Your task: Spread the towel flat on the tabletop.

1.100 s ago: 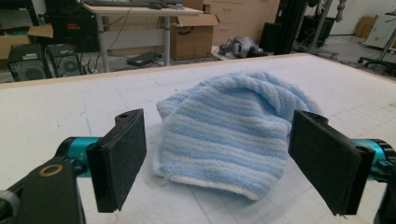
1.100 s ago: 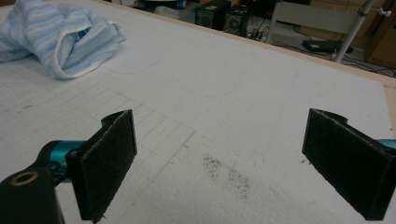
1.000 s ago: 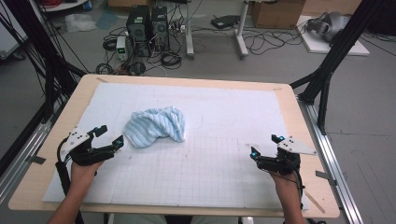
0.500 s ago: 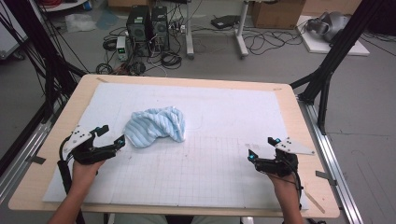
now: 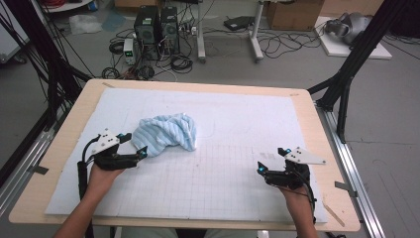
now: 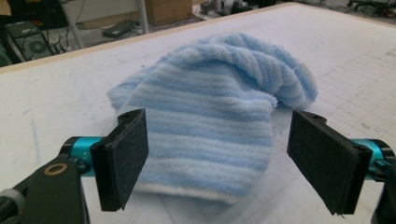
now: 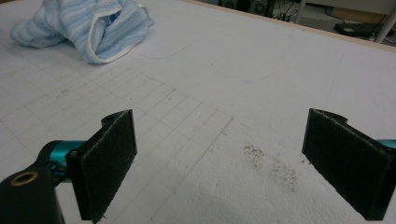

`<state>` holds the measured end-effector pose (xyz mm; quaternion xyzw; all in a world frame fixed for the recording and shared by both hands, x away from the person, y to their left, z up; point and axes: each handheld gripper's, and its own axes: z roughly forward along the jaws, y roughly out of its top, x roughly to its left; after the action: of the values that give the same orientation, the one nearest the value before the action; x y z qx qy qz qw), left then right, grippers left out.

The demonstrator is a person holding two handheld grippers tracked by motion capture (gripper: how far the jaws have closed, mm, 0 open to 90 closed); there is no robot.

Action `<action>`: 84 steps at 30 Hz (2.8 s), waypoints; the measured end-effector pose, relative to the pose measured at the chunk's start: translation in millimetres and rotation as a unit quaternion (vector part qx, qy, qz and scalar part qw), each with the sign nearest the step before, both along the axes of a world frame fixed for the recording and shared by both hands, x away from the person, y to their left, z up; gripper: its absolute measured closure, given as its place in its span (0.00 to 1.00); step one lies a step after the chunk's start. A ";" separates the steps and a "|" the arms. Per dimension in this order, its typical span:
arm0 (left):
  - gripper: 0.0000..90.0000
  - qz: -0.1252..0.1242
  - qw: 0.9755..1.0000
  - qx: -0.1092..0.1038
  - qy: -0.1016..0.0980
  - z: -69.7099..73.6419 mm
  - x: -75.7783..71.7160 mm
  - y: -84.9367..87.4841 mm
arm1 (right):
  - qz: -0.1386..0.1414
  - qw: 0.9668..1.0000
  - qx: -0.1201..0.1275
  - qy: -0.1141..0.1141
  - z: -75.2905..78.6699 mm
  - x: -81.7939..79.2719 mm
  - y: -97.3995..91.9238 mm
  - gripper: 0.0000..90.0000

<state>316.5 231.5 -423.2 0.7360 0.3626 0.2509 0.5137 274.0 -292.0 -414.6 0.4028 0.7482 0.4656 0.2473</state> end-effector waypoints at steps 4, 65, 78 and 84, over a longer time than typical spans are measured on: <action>0.24 -0.006 0.999 0.035 -0.001 3.5 10.6 -18.6 | 0.003 1.000 -0.002 0.001 -0.8 0.8 1.2 0.10; 0.78 -0.187 0.979 0.004 0.078 27.4 19.4 -72.7 | 0.075 0.997 0.001 0.024 -0.4 15.4 53.2 0.10; 0.78 -0.152 0.985 -0.019 0.075 51.7 47.0 -74.0 | 0.117 0.992 -0.035 0.035 -7.3 24.3 81.3 0.16; 0.77 -0.073 0.995 0.004 0.066 46.0 74.9 -92.5 | 0.106 0.993 -0.026 0.039 -7.8 25.9 78.1 0.16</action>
<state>391.4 139.0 -377.2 0.7775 0.3404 0.1647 0.5025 299.8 -213.9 -422.4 0.3322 0.8078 0.4533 0.1779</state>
